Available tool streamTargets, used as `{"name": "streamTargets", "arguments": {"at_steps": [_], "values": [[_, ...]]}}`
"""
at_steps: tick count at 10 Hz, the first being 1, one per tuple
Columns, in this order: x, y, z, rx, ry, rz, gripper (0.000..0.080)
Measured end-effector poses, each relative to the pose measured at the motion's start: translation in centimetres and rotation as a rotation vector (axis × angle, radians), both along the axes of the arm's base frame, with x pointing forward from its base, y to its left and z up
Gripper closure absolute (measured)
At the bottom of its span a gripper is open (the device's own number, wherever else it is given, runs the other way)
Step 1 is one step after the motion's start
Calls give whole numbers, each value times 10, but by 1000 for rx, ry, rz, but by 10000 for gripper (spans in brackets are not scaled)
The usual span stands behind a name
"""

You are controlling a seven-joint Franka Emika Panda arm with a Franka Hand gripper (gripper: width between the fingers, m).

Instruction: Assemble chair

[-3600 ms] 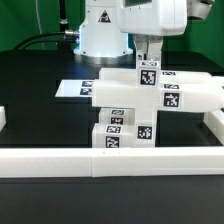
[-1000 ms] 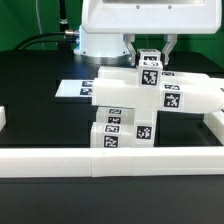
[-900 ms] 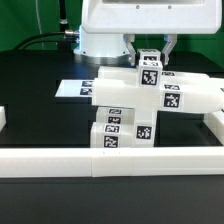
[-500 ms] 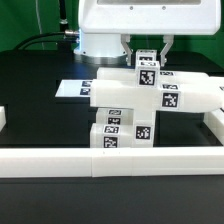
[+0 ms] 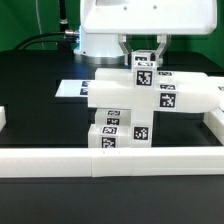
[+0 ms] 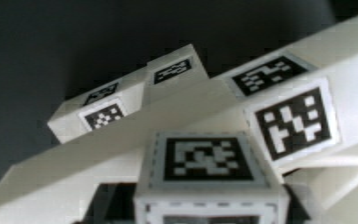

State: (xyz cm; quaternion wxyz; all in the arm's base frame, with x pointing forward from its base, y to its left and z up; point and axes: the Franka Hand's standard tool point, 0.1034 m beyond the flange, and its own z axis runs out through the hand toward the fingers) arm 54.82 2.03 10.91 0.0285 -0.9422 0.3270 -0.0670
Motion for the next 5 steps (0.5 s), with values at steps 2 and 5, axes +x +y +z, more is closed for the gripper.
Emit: {"name": "streamTargets", "arguments": {"at_steps": [2, 5], "values": [[0, 1, 0, 24, 0, -129, 530], [-2, 5, 0, 74, 4, -392, 530]]}}
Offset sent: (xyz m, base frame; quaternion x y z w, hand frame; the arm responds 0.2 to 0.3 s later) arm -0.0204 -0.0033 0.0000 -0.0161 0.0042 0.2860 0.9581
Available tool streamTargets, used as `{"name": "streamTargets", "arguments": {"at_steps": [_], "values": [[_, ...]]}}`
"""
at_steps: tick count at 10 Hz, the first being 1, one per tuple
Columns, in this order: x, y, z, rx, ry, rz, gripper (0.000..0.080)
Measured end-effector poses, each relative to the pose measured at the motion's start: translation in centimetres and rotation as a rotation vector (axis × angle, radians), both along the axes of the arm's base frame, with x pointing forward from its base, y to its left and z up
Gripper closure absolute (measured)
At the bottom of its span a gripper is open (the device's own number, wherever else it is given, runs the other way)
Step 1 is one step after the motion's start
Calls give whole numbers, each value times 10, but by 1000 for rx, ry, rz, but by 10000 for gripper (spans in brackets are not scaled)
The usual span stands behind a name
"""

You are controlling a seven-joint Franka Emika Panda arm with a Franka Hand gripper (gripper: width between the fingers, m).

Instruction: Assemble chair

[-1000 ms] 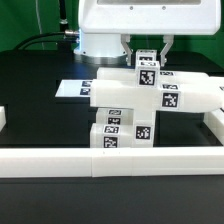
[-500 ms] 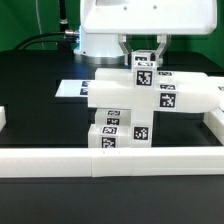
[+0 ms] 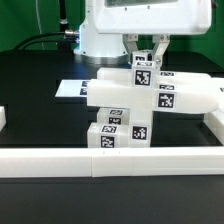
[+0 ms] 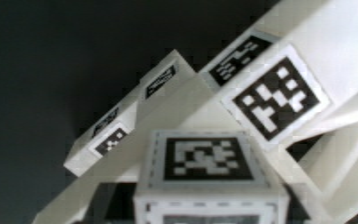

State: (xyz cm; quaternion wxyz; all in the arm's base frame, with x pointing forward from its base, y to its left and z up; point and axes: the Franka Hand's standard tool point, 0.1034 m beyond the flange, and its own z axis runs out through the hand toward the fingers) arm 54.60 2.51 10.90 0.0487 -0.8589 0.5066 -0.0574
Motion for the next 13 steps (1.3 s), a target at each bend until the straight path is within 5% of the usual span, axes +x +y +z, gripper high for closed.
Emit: {"name": "streamTargets", "arguments": {"at_steps": [6, 8, 10, 13], "values": [[-1, 0, 0, 113, -4, -472, 530], [-1, 1, -1, 108, -3, -449, 530], [2, 7, 2, 109, 20, -382, 223], [7, 12, 7, 86, 27, -143, 154]]}}
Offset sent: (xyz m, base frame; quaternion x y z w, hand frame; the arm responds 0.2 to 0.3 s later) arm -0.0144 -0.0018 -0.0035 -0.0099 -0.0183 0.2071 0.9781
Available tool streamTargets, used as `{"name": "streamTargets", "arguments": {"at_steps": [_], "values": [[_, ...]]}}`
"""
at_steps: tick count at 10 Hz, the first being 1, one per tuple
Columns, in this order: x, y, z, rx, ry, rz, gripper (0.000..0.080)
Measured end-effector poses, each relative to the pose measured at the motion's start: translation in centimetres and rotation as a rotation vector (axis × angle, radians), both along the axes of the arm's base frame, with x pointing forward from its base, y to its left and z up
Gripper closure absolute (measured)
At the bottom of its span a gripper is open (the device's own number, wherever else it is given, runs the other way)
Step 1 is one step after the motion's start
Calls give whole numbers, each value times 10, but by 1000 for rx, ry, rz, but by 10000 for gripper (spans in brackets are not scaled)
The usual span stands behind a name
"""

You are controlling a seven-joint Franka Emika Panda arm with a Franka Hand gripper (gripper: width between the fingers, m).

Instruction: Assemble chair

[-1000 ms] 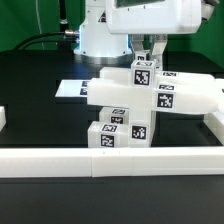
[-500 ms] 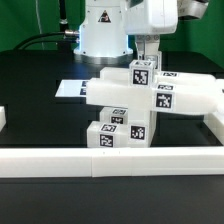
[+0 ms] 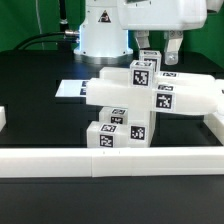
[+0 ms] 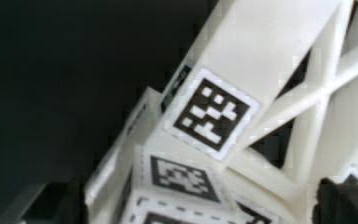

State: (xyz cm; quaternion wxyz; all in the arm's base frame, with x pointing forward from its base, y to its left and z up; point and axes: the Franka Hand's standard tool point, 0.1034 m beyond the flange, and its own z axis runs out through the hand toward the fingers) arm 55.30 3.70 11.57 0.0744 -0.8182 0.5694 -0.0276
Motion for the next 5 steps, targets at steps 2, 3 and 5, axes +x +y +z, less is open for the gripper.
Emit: {"name": "streamTargets", "arguments": {"at_steps": [2, 3, 5], "values": [[-1, -1, -1, -32, -8, 213, 151], [0, -2, 0, -62, -2, 365, 151], [1, -3, -1, -100, 16, 601, 151]]}}
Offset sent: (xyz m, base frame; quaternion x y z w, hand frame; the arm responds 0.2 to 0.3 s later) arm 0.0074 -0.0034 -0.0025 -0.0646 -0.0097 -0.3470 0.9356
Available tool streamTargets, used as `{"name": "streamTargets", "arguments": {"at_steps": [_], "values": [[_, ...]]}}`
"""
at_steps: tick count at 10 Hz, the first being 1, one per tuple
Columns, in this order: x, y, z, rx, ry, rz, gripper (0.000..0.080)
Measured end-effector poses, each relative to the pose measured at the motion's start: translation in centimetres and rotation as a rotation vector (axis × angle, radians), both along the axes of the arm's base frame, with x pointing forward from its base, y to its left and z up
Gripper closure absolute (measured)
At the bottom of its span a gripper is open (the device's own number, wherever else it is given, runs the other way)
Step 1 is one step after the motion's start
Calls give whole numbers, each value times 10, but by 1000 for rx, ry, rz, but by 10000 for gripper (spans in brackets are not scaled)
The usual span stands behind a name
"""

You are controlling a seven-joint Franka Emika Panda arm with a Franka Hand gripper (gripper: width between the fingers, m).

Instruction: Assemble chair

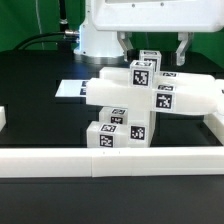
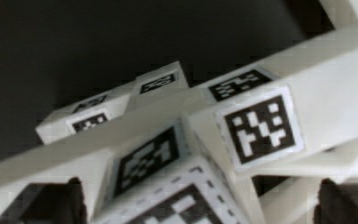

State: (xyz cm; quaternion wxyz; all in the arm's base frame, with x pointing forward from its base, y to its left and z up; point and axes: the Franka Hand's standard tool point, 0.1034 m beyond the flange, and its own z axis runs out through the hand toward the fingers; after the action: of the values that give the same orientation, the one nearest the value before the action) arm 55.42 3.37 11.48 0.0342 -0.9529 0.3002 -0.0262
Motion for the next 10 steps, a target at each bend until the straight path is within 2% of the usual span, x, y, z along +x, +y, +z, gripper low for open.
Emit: {"name": "streamTargets", "arguments": {"at_steps": [3, 6, 7, 9, 10], "values": [[0, -2, -1, -28, -17, 228, 151], [-6, -1, -8, -62, -50, 393, 151], [-11, -2, -11, -66, -46, 469, 151], [-11, -6, -9, -74, -53, 572, 151], [-11, -8, -8, -74, -53, 567, 272]]}}
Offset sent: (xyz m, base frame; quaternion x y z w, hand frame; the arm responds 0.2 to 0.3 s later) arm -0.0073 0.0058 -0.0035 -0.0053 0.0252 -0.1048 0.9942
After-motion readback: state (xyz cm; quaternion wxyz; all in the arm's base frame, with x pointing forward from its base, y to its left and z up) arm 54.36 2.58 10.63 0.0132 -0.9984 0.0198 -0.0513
